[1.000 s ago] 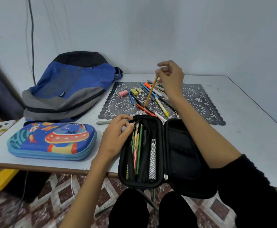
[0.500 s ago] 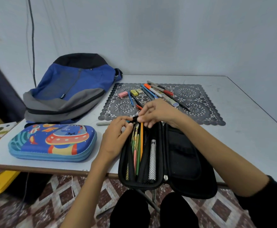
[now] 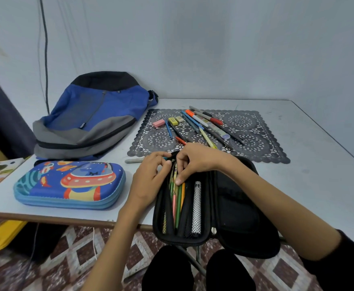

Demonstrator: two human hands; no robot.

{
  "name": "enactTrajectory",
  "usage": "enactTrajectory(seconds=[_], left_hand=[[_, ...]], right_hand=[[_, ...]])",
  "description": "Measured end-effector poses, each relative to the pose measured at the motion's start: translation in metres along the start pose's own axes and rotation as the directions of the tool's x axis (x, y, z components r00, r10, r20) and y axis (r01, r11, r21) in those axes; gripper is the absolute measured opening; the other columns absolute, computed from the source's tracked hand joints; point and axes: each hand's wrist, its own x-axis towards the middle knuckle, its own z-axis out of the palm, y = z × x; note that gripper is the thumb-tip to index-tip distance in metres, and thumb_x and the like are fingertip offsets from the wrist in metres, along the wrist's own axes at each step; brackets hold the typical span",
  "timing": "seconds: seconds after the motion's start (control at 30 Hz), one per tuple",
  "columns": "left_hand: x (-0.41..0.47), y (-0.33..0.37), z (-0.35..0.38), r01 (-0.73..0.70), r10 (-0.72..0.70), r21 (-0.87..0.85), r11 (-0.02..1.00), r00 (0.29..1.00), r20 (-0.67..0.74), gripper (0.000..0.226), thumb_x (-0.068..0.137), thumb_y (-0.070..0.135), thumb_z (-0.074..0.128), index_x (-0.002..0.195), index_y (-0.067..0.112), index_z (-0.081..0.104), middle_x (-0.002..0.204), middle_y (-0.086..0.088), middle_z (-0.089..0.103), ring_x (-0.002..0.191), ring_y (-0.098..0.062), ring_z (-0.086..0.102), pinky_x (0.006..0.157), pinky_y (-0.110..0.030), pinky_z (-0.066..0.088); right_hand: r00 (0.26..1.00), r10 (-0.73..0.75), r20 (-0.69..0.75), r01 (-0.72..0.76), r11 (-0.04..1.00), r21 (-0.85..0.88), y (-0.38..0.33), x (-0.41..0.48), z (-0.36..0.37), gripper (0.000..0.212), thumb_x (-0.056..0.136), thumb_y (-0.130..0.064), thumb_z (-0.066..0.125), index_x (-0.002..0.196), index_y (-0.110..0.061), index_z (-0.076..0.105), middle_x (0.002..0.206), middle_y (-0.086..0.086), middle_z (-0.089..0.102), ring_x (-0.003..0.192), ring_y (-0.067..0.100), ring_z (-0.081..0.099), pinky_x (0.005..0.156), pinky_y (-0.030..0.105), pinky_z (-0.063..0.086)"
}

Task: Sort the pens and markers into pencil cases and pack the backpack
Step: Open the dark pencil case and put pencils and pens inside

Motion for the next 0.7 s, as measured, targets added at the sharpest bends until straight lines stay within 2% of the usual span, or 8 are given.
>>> enactTrajectory(seconds=[0.1,0.13,0.2,0.33,0.43,0.5,0.63,0.7], left_hand=[[0.001,0.002,-0.001,-0.008,0.008,0.007,1.0,1.0,0.003,0.042,0.09,0.051,0.043,0.074,0.015,0.059,0.115,0.017,0.061,0.109,-0.011,0.055,0.08,-0.039,0.046],[0.001,0.002,-0.001,-0.002,0.002,0.004,1.0,1.0,0.002,0.043,0.09,0.051,0.043,0.074,0.014,0.058,0.115,0.018,0.06,0.109,-0.011,0.055,0.081,-0.04,0.046],[0.0,0.003,-0.001,0.012,-0.012,-0.002,1.0,1.0,0.0,0.044,0.09,0.051,0.042,0.075,0.013,0.058,0.115,0.02,0.06,0.109,-0.011,0.055,0.082,-0.041,0.046],[0.0,0.002,-0.001,-0.001,0.001,0.007,1.0,1.0,-0.001,0.045,0.091,0.051,0.042,0.076,0.012,0.059,0.116,0.019,0.06,0.109,-0.009,0.055,0.086,-0.043,0.047],[0.001,0.002,-0.001,-0.008,0.008,0.018,1.0,1.0,0.008,0.046,0.091,0.051,0.041,0.076,0.011,0.059,0.116,0.016,0.06,0.108,-0.01,0.055,0.086,-0.042,0.047],[0.001,0.002,-0.002,-0.012,0.011,0.025,1.0,1.0,0.016,0.047,0.091,0.051,0.04,0.077,0.011,0.059,0.116,0.014,0.061,0.109,-0.011,0.055,0.085,-0.04,0.046],[0.002,0.0,-0.002,-0.013,0.013,0.021,1.0,1.0,0.013,0.047,0.091,0.051,0.04,0.076,0.011,0.058,0.116,0.014,0.061,0.11,-0.011,0.054,0.082,-0.037,0.044],[0.002,0.0,-0.001,-0.016,0.016,0.014,1.0,1.0,0.013,0.047,0.091,0.051,0.041,0.076,0.01,0.059,0.116,0.014,0.061,0.109,-0.011,0.055,0.08,-0.035,0.043]], right_hand=[[0.988,0.006,-0.152,0.004,0.998,0.064,0.003,0.019,-0.012,0.015,0.079,-0.025,0.077,0.083,-0.011,0.074,0.069,0.0,0.064,0.066,0.008,0.052,0.065,0.026,0.041],[0.961,0.027,-0.276,-0.01,0.998,0.063,0.006,0.03,-0.015,0.008,0.085,-0.02,0.071,0.087,-0.012,0.073,0.073,-0.002,0.064,0.07,0.01,0.054,0.067,0.03,0.044],[0.871,0.079,-0.485,-0.122,0.991,-0.057,0.012,0.054,-0.018,0.016,0.091,-0.012,0.057,0.1,-0.016,0.07,0.087,-0.004,0.066,0.082,0.014,0.06,0.071,0.034,0.047],[0.886,0.032,-0.463,-0.217,0.91,-0.354,0.017,0.092,-0.01,0.034,0.095,-0.013,0.048,0.127,-0.017,0.059,0.127,0.007,0.06,0.115,0.026,0.055,0.086,0.037,0.046],[0.901,0.017,-0.434,-0.277,0.791,-0.545,0.014,0.109,0.002,0.029,0.098,-0.018,0.045,0.122,-0.009,0.059,0.124,0.012,0.06,0.12,0.029,0.049,0.093,0.041,0.042],[0.889,0.011,-0.458,-0.298,0.773,-0.56,0.012,0.112,0.008,0.027,0.099,-0.019,0.044,0.115,-0.006,0.06,0.121,0.013,0.061,0.118,0.029,0.049,0.094,0.041,0.04],[0.846,-0.016,-0.533,-0.287,0.828,-0.481,0.01,0.108,0.003,0.018,0.092,-0.011,0.051,0.075,-0.007,0.055,0.076,0.008,0.056,0.085,0.028,0.056,0.072,0.035,0.041],[0.831,0.017,-0.555,-0.253,0.902,-0.35,0.013,0.109,0.0,0.018,0.088,-0.009,0.057,0.071,-0.006,0.059,0.072,0.007,0.059,0.08,0.026,0.061,0.068,0.035,0.047]])
